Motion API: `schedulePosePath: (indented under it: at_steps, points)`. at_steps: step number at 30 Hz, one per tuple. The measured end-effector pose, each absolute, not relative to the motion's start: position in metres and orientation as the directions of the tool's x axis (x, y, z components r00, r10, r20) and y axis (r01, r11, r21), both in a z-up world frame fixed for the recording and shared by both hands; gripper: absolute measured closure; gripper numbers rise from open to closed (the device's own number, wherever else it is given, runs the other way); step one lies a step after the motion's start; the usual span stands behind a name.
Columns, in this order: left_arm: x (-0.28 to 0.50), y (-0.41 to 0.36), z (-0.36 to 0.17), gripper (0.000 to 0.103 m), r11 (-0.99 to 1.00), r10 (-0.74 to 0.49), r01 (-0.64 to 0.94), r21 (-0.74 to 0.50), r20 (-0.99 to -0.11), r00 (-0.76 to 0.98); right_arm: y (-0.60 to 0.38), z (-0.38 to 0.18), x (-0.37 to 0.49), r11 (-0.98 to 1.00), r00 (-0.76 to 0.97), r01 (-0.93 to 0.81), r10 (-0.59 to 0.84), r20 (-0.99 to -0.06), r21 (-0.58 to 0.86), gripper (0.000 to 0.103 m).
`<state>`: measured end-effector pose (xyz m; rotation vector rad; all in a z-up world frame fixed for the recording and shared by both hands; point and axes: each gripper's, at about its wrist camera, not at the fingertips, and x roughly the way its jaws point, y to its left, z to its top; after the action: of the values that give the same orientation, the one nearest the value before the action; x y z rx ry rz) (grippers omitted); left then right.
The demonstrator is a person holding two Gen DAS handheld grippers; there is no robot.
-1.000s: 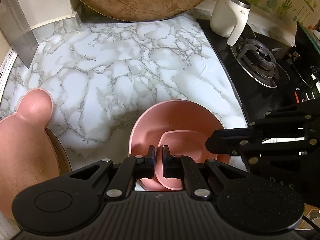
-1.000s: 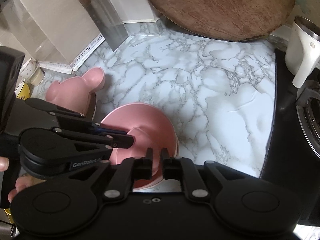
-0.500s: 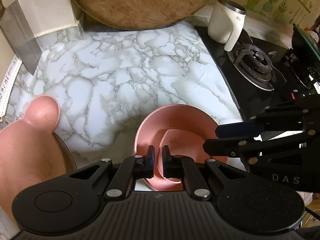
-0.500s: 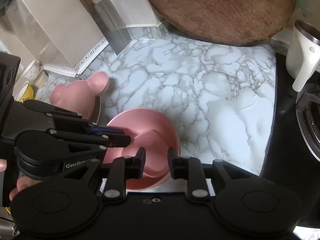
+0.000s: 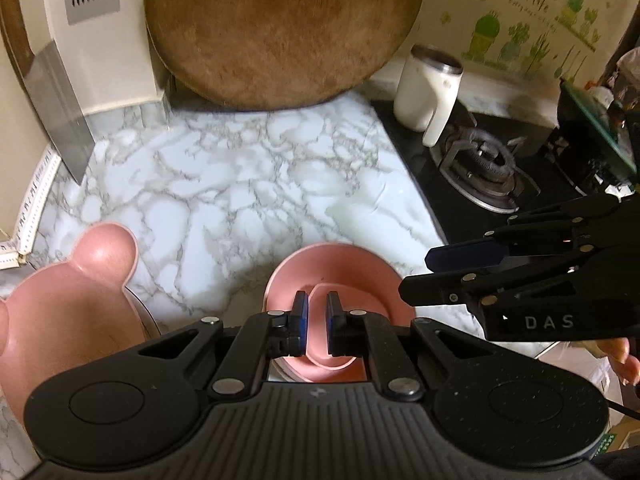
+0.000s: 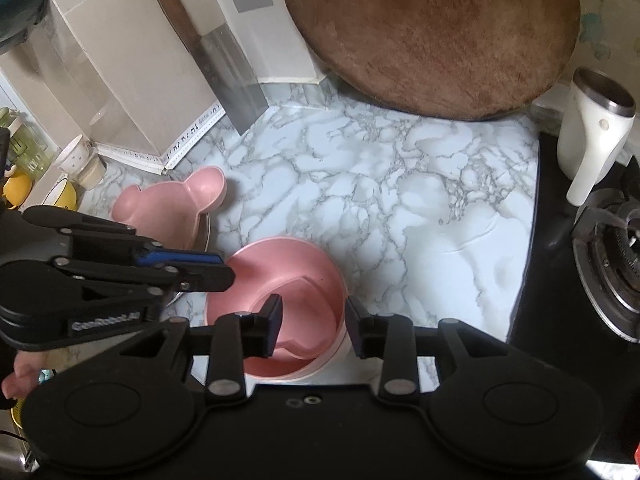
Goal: Organize plates and bowls
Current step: 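Carry the heart dish with both tools and lower it into the pink bowl, then open both tools to release the heart dish in the pink bowl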
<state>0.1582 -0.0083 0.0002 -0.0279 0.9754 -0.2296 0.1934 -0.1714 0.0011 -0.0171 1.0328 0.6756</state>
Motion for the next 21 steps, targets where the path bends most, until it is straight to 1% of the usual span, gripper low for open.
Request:
schedulePosePath:
  at_steps: [2, 6, 7, 8, 10, 13, 14, 16, 17, 18, 19, 20, 21]
  points:
    - [0.153, -0.008, 0.006, 0.095, 0.976, -0.208, 0.179, -0.128, -0.803, 0.559, -0.174, 0.004, 0.191, 0.794, 0.338, -0.533, 0.517, -0.786, 0.293, 0.060]
    - [0.143, -0.006, 0.010, 0.094, 0.978, -0.203, 0.158, -0.135, -0.784, 0.586, -0.178, 0.008, 0.189, 0.779, 0.342, -0.548, 0.541, -0.769, 0.304, 0.053]
    - [0.140, -0.006, 0.010, 0.094, 0.979, -0.201, 0.152, -0.137, -0.781, 0.591, -0.179, 0.009, 0.188, 0.779, 0.346, -0.551, 0.541, -0.767, 0.301, 0.051]
    - [0.137, -0.006, 0.010, 0.094, 0.980, -0.197, 0.144, -0.137, -0.778, 0.596, -0.180, 0.009, 0.187, 0.778, 0.350, -0.553, 0.541, -0.765, 0.298, 0.045]
    - [0.132, -0.004, 0.009, 0.092, 0.983, -0.185, 0.124, -0.138, -0.771, 0.610, -0.181, 0.009, 0.186, 0.779, 0.356, -0.555, 0.541, -0.762, 0.293, 0.039]
    - [0.126, -0.002, 0.006, 0.089, 0.983, -0.183, 0.096, -0.158, -0.759, 0.624, -0.182, 0.010, 0.184, 0.773, 0.353, -0.564, 0.544, -0.761, 0.291, 0.037]
    - [0.124, 0.000, 0.005, 0.088, 0.983, -0.181, 0.085, -0.165, -0.757, 0.628, -0.182, 0.010, 0.183, 0.771, 0.352, -0.566, 0.546, -0.761, 0.292, 0.032]
    - [0.119, 0.001, 0.004, 0.085, 0.983, -0.176, 0.070, -0.171, -0.751, 0.637, -0.183, 0.011, 0.183, 0.768, 0.356, -0.571, 0.548, -0.757, 0.288, 0.028]
    - [0.117, 0.001, 0.003, 0.081, 0.984, -0.168, 0.060, -0.169, -0.747, 0.644, -0.184, 0.011, 0.182, 0.768, 0.360, -0.575, 0.548, -0.755, 0.284, 0.027]
    - [0.115, 0.002, 0.004, 0.075, 0.984, -0.159, 0.048, -0.170, -0.741, 0.652, -0.184, 0.012, 0.182, 0.766, 0.363, -0.578, 0.549, -0.753, 0.280, 0.026]
    - [0.112, 0.002, 0.004, 0.071, 0.984, -0.155, 0.037, -0.174, -0.733, 0.662, -0.185, 0.012, 0.182, 0.764, 0.364, -0.582, 0.550, -0.751, 0.278, 0.025]
    - [0.109, 0.003, 0.004, 0.062, 0.984, -0.150, 0.028, -0.178, -0.725, 0.672, -0.185, 0.012, 0.182, 0.763, 0.367, -0.586, 0.551, -0.750, 0.273, 0.024]
    - [0.107, 0.003, 0.005, 0.049, 0.983, -0.143, 0.017, -0.181, -0.716, 0.683, -0.186, 0.012, 0.182, 0.761, 0.368, -0.590, 0.552, -0.749, 0.270, 0.023]
